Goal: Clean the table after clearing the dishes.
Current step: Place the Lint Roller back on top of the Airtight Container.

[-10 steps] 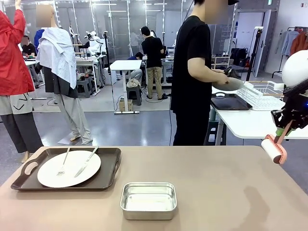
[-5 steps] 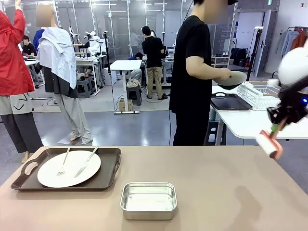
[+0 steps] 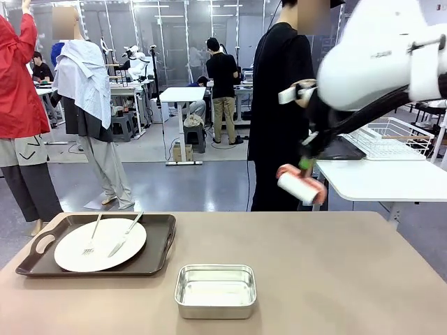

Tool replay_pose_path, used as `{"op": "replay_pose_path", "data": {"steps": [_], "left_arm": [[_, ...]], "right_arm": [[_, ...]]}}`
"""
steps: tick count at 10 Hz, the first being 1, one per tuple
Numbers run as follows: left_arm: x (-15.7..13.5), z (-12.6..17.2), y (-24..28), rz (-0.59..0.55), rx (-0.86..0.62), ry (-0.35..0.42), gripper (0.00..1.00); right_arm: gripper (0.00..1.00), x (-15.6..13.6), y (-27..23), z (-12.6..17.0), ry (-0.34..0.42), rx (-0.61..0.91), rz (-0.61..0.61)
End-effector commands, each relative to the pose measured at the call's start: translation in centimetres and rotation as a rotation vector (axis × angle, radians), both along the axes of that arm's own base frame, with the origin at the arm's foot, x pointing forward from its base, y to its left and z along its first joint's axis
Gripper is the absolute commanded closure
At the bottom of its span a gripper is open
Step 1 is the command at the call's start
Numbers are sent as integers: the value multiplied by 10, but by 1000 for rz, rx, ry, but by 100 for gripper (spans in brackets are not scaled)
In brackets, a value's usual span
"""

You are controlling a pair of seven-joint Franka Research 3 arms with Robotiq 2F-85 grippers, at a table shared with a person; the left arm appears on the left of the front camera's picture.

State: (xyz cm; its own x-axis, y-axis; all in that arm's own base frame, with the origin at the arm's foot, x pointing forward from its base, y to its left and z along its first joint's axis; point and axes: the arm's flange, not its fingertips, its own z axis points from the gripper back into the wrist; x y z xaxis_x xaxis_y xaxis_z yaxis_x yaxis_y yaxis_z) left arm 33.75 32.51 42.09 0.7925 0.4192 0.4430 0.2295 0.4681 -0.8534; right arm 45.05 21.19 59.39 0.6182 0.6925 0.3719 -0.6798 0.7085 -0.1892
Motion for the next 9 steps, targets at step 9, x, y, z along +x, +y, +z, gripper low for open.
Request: {"op": "replay_pose_path", "data": {"steps": [9], "left_arm": [[-3, 1, 1, -8, 0, -15, 0]], "right_arm": [[78, -72, 124, -53, 61, -143, 525]]}}
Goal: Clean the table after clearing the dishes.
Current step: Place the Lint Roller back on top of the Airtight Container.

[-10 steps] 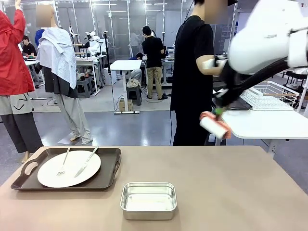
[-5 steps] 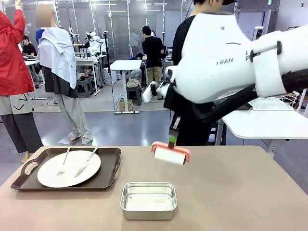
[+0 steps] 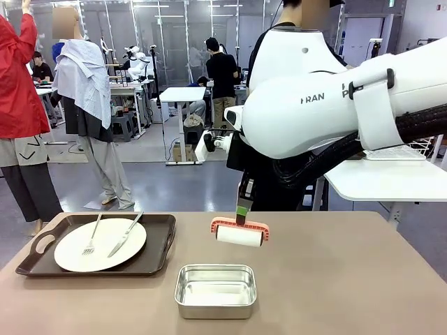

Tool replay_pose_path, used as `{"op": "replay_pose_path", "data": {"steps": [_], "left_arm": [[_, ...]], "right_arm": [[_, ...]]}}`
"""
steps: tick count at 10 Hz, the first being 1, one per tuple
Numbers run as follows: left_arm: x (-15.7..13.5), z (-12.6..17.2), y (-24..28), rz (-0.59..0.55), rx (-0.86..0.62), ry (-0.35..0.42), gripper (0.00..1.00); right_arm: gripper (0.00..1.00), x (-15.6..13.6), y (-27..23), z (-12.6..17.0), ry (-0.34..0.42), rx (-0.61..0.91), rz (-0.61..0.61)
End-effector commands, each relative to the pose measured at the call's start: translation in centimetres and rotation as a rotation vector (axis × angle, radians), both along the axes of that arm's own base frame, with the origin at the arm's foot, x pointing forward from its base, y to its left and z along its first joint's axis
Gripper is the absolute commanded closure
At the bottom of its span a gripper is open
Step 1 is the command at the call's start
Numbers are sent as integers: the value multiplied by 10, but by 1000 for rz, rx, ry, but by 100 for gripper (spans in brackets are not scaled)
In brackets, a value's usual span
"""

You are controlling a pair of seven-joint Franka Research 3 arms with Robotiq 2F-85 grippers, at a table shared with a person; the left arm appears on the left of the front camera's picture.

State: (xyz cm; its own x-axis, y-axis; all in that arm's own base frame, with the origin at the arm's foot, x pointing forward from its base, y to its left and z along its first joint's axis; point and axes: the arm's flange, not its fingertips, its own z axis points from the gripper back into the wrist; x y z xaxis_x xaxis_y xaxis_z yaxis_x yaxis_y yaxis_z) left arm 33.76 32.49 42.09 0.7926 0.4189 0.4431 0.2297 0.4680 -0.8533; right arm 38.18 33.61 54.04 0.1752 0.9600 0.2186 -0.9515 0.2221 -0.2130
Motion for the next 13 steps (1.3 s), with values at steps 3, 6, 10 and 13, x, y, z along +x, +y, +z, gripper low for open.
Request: {"op": "replay_pose_path", "data": {"steps": [3, 6, 10, 13], "left_arm": [[-3, 1, 1, -8, 0, -15, 0], [-3, 1, 1, -8, 0, -15, 0], [-3, 1, 1, -8, 0, -15, 0], [-3, 1, 1, -8, 0, -15, 0]], "right_arm": [[78, 1, -1, 0, 0, 0, -2], [78, 10, 54, -16, 58, -82, 137], [78, 24, 73, -60, 198, -83, 212], [78, 33, 80, -83, 273, -97, 237]]}}
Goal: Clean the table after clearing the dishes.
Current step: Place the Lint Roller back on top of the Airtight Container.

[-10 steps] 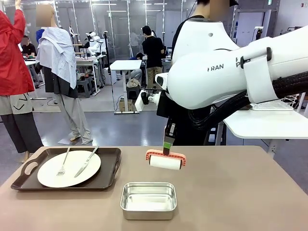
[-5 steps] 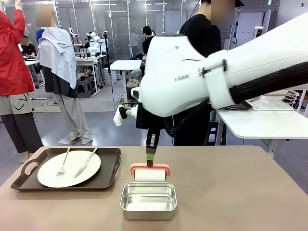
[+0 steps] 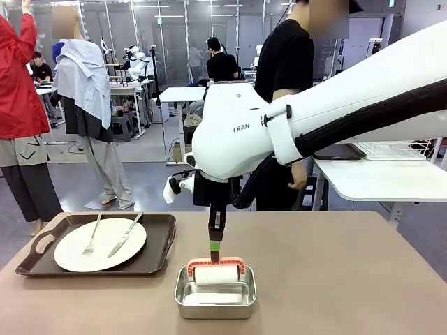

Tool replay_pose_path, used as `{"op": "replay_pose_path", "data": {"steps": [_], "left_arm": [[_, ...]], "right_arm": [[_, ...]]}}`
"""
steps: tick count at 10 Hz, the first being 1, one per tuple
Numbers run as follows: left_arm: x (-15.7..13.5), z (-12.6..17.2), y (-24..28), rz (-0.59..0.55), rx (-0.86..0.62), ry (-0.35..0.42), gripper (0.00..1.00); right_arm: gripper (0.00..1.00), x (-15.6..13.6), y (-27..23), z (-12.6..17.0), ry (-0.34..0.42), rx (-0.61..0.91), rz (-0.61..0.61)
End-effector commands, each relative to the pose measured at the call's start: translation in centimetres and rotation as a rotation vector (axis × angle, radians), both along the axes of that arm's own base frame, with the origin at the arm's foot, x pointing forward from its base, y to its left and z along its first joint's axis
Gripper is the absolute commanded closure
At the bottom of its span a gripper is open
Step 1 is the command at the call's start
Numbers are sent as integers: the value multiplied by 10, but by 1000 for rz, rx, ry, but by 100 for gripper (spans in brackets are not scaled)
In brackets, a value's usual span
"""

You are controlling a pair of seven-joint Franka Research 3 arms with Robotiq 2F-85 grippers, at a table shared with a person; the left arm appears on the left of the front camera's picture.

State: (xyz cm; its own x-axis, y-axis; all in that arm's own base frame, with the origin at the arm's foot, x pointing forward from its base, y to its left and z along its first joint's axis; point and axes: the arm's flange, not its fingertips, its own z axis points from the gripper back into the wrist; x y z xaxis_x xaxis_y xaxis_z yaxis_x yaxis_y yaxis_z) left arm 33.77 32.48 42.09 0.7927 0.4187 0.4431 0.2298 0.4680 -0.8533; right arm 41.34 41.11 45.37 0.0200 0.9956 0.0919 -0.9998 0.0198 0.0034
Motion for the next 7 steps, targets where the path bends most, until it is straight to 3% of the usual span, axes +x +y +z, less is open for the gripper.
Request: {"op": "replay_pose_path", "data": {"steps": [1, 7], "left_arm": [[-3, 1, 1, -7, 0, -15, 0], [-3, 1, 1, -7, 0, -15, 0]], "right_arm": [[78, 10, 4, -9, 46, -1, 45], [78, 45, -3, -40, 69, 10, 12]]}}
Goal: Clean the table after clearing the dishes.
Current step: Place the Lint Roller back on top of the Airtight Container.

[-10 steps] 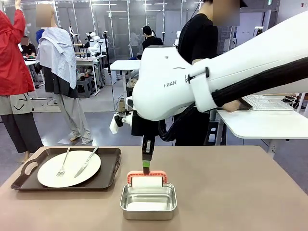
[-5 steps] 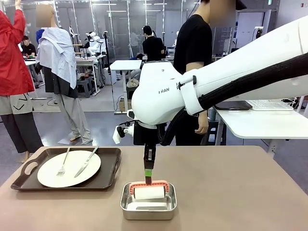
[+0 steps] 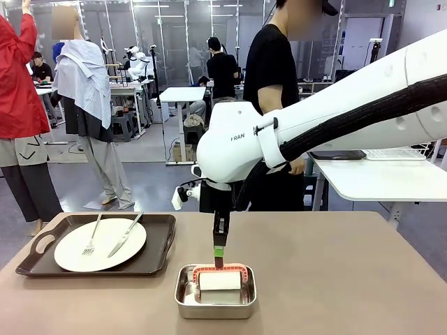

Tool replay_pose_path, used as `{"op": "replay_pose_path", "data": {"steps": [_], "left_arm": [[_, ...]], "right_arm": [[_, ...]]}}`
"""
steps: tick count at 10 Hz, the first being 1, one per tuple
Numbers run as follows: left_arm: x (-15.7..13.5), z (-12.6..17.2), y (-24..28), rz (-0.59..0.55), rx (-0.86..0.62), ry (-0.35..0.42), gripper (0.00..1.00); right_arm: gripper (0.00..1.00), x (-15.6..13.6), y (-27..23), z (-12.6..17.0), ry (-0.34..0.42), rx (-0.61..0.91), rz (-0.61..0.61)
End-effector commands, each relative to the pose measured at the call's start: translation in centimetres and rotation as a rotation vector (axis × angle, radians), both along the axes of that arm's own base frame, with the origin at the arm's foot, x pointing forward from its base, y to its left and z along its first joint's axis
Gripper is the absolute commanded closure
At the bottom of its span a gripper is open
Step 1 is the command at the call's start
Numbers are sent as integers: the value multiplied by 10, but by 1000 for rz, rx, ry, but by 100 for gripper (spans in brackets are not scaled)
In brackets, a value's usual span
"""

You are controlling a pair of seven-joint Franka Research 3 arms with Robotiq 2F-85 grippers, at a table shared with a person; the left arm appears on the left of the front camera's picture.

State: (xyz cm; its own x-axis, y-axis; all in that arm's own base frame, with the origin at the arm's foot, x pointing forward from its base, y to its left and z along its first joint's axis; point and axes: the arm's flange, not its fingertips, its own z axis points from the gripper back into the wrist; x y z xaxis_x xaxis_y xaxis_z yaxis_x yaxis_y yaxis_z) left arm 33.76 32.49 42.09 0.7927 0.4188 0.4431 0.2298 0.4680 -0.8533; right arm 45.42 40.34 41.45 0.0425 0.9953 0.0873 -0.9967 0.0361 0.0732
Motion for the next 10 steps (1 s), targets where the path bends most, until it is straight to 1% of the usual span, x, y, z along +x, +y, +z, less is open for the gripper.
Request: {"op": "replay_pose_path", "data": {"steps": [1, 2, 4, 6, 9, 10], "left_arm": [[-3, 1, 1, -7, 0, -15, 0], [-3, 1, 1, -7, 0, -15, 0], [-3, 1, 1, -7, 0, -15, 0], [-3, 1, 1, -7, 0, -15, 0], [-3, 1, 1, -7, 0, -15, 0], [-3, 1, 1, -7, 0, -15, 0]], "right_arm": [[78, 10, 2, -5, -3, 6, 29], [78, 15, 1, -10, 13, 46, 27], [78, 23, -5, -28, 42, 47, 26], [78, 27, -9, -36, 66, 57, 17], [78, 27, -9, -32, 60, 57, 21], [78, 27, -8, -29, 44, 54, 19]]}}
